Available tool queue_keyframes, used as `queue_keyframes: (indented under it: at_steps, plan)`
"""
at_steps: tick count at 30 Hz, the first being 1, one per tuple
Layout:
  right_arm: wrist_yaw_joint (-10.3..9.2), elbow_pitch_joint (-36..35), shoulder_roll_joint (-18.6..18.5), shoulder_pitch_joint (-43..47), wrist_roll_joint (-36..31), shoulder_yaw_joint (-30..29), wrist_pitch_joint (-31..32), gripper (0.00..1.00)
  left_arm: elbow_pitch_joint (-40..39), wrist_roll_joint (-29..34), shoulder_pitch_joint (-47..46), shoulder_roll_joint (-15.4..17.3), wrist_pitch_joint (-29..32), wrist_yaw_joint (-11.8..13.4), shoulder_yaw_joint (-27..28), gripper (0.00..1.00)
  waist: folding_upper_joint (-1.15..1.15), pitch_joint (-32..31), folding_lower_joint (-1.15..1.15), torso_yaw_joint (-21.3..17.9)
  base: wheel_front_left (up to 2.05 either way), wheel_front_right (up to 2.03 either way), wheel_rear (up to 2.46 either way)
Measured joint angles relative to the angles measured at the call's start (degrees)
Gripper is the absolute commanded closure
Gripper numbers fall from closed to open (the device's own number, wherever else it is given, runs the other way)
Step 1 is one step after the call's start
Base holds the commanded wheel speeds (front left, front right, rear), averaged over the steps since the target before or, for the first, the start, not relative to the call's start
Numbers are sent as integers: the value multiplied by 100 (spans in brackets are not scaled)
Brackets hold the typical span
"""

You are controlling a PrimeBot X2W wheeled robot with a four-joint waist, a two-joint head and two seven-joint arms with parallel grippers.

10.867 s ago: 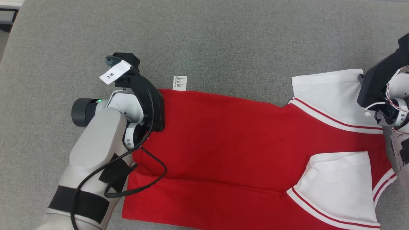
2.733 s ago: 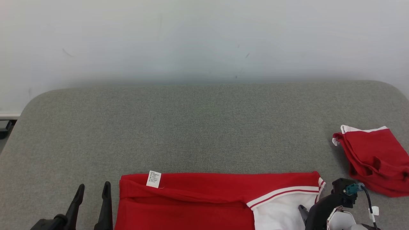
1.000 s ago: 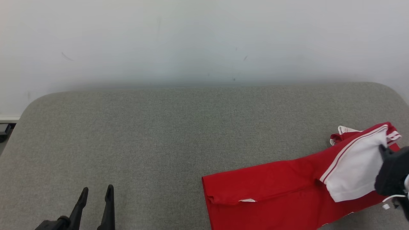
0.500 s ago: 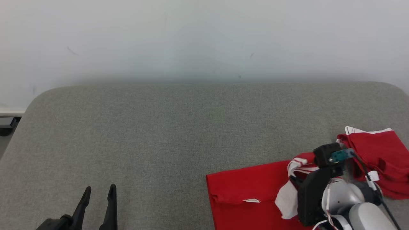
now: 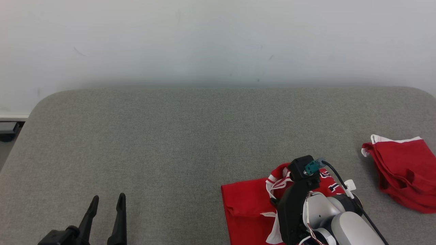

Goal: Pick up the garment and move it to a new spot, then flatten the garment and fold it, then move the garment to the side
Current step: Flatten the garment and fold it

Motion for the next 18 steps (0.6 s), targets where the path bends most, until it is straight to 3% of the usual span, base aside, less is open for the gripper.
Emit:
queue_keyframes:
  at_steps: [18]
  plan:
    - [-60,803,182,-387,141,402,-176,100,-1,0,-5,-11,0,1,-26,0,0,11,0,93,0,0,0]
